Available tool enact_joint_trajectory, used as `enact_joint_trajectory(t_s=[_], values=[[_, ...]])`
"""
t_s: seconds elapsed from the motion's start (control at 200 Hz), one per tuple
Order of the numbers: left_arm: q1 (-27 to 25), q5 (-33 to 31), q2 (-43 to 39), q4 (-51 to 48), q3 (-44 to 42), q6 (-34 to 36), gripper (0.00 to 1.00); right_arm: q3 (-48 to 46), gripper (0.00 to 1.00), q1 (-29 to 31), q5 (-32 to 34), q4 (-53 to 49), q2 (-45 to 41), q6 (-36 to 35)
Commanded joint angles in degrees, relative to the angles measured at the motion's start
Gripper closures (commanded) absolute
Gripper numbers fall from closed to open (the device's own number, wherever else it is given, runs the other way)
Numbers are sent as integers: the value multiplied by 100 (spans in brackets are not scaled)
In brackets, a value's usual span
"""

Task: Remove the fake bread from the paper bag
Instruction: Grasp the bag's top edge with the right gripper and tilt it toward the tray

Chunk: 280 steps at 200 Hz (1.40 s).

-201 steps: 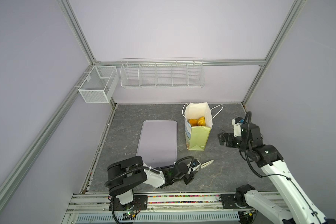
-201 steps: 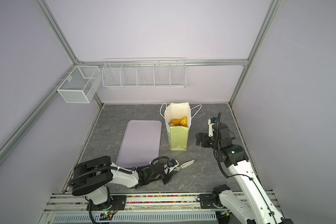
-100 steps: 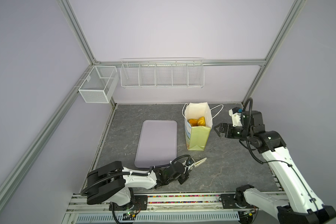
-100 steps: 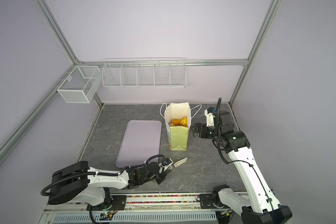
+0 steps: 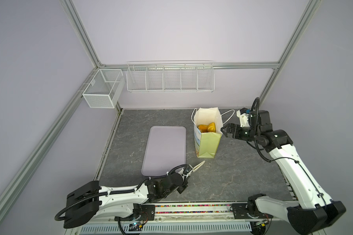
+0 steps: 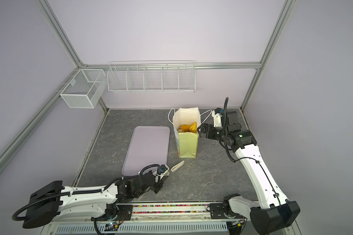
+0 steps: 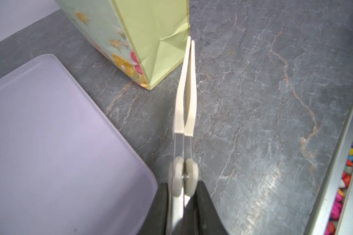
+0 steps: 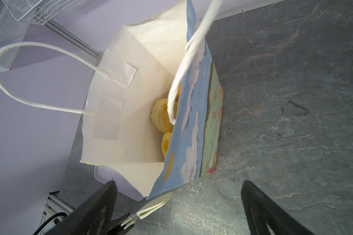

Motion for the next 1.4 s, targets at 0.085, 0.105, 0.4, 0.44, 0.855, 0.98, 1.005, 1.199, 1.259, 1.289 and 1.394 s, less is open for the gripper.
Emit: enact_joint_trajectory(t_s=[0.085, 0.105, 0.4, 0.44, 0.855, 0.98, 1.005, 1.199, 1.259, 1.289, 1.394], values=[[-9, -669, -1046, -314, -364, -46, 100, 392, 5, 7, 240, 65, 550, -29], [-11, -697, -1146, -301, -407, -20, 100, 431, 6, 7, 232, 65, 611, -32], [-2, -1223, -2354, -947, -516, -114, 100, 1052, 30, 61, 177, -115, 1505, -206], [-3, -1294, -2442, -1044, -498, -142, 100, 1136, 36, 79, 246, -185, 1598, -251], [58, -1734, -2691, -1919, 201, -392, 100, 1730, 88, 115, 873, -733, 2135, -846], [371, -1441, -2547, -2442, 697, -826, 100, 2280, 93, 107, 1698, -928, 2210, -1342], [493, -1237, -2516, -2529, 799, -916, 100, 2392, 93, 111, 1883, -928, 2238, -1462], [1406, 1, -2134, -3083, 1535, -1511, 100, 3167, 93, 111, 2725, -1025, 2365, -2241], [1559, 179, -1964, -3226, 1718, -1602, 100, 3089, 93, 134, 2703, -694, 2277, -2431], [1633, 261, -1887, -3303, 1797, -1657, 100, 3003, 93, 159, 2714, -546, 2213, -2511], [1737, 538, -1797, -3369, 1936, -1705, 100, 2276, 93, 378, 2923, 43, 1812, -2777]])
